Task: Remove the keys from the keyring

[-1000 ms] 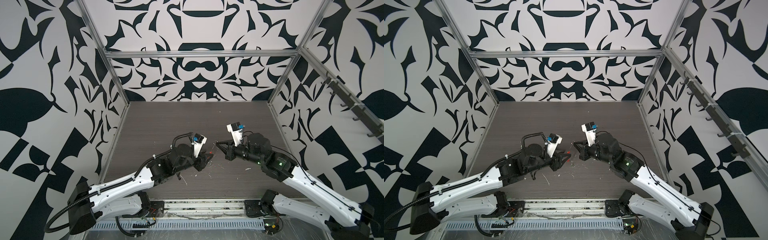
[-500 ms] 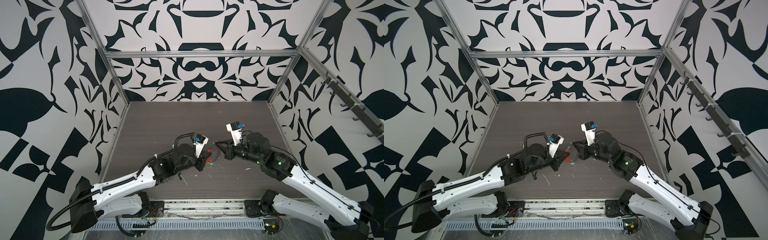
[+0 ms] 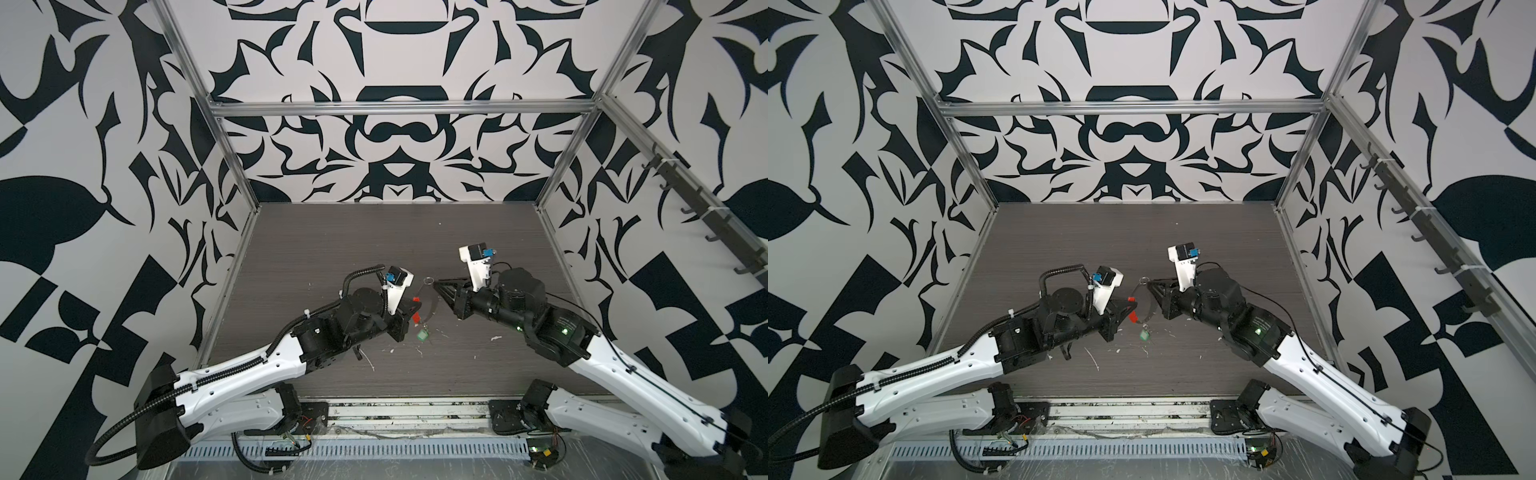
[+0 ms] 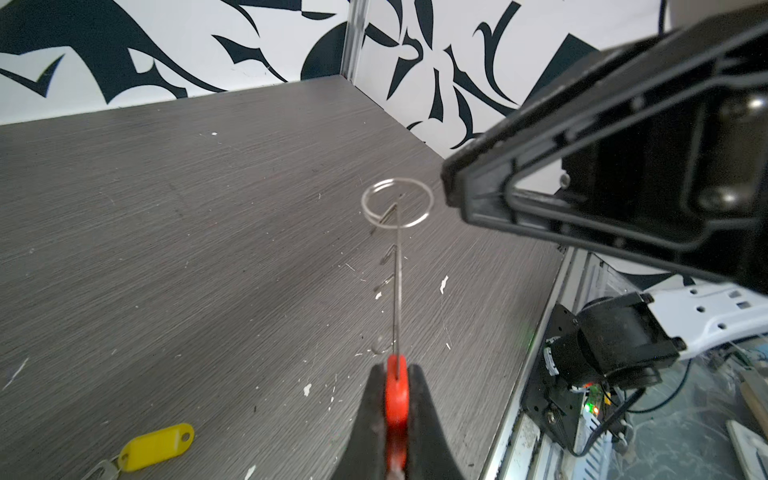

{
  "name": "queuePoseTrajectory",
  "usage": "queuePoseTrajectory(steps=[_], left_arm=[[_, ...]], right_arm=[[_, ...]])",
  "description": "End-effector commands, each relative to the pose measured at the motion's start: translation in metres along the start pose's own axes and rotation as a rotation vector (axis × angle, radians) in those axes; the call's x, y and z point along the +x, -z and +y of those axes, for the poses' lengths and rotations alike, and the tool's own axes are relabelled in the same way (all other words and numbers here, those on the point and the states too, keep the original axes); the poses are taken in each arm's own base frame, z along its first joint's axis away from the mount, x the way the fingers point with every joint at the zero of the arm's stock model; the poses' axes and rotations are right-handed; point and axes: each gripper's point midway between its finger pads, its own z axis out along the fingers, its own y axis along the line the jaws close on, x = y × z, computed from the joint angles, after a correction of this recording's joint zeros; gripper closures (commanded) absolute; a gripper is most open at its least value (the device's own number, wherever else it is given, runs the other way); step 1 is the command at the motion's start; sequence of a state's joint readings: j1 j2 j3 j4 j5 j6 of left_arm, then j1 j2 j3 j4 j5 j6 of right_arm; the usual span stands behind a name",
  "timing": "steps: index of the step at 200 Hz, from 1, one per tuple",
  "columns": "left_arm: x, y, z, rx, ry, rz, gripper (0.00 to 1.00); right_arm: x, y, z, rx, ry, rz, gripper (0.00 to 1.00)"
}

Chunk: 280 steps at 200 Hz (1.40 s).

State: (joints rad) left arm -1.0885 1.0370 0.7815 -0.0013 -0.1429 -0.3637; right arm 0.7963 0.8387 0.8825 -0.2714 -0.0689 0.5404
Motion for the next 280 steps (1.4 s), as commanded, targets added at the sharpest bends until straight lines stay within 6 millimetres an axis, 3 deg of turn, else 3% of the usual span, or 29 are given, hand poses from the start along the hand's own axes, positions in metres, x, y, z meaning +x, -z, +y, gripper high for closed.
queuePoseTrajectory(steps=[1, 28, 69, 91, 119, 139, 227, 247, 280], left_arm=[[-0.016, 0.009, 0.003, -0.025, 0.041, -0.056, 1.00], [-0.019, 0.016, 0.005, -0.034, 0.064, -0.069, 1.00], [-0.029, 0.028, 0.015, -0.080, 0.109, -0.093, 1.00], [-0.039, 0.035, 0.027, -0.103, 0.195, -0.101, 1.00], [-0.049, 0.041, 0.048, -0.127, 0.336, -0.111, 1.00], [-0.054, 0.044, 0.052, -0.135, 0.379, -0.130, 1.00], [-0.085, 0.061, 0.025, -0.002, 0.423, -0.191, 1.00], [-0.089, 0.063, 0.018, 0.037, 0.420, -0.187, 1.00], [-0.090, 0.068, 0.012, 0.065, 0.416, -0.187, 1.00]], right_arm=[[-0.016, 0.011, -0.008, 0.047, -0.004, -0.101, 0.64], [-0.013, 0.016, -0.023, 0.105, -0.043, -0.139, 0.51], [0.003, 0.017, -0.026, 0.086, 0.033, -0.110, 0.35], [0.019, 0.010, -0.023, 0.048, 0.077, -0.049, 0.35], [0.039, 0.003, -0.005, -0.097, 0.147, 0.007, 0.46], [0.050, -0.001, -0.002, -0.138, 0.166, 0.037, 0.49], [0.067, -0.023, 0.021, -0.241, 0.294, 0.052, 0.54], [0.070, -0.024, 0.026, -0.259, 0.329, 0.041, 0.58], [0.068, -0.018, 0.024, -0.255, 0.354, 0.000, 0.59]])
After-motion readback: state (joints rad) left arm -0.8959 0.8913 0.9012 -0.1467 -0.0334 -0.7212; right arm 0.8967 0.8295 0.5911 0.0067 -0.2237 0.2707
